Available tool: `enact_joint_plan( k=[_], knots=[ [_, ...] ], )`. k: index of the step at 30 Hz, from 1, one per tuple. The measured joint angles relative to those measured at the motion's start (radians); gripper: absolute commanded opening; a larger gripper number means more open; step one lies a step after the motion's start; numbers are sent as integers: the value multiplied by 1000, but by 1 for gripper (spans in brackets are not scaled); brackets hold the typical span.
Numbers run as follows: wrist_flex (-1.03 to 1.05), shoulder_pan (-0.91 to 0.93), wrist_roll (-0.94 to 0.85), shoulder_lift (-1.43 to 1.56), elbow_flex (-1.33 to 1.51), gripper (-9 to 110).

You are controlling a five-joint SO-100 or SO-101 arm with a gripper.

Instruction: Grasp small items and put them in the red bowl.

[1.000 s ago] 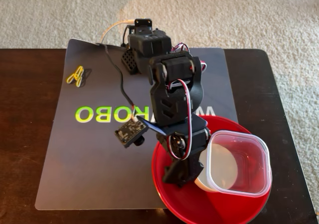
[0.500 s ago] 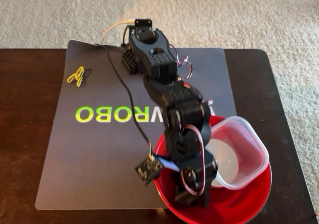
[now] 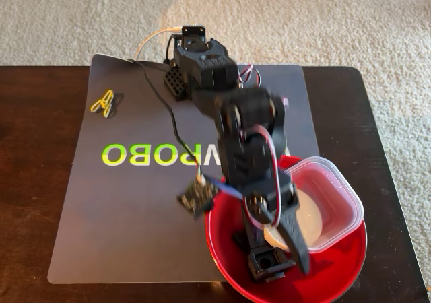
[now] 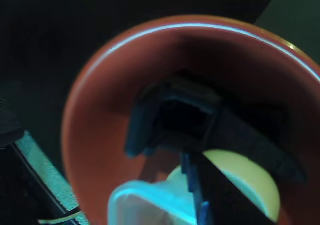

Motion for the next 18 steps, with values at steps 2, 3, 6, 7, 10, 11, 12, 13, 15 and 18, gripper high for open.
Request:
enact_joint_plan(
  k=[2, 3, 6, 7, 10, 11, 12, 13, 15, 18],
  knots=[
    [5, 15, 8, 109, 107, 45],
    [5, 29, 18, 170, 170, 45],
    [5, 89, 46, 373, 419, 44],
    [5, 109, 52, 446, 520, 44],
    [5, 173, 83, 666, 839, 43],
    [5, 206, 94, 732, 937, 43],
    [5, 249, 106, 801, 1043, 42],
    [5, 293, 118, 862, 1135, 41],
    [5, 391, 144, 992, 1319, 39],
    [-2, 529, 215, 1181, 1603, 39]
  ],
)
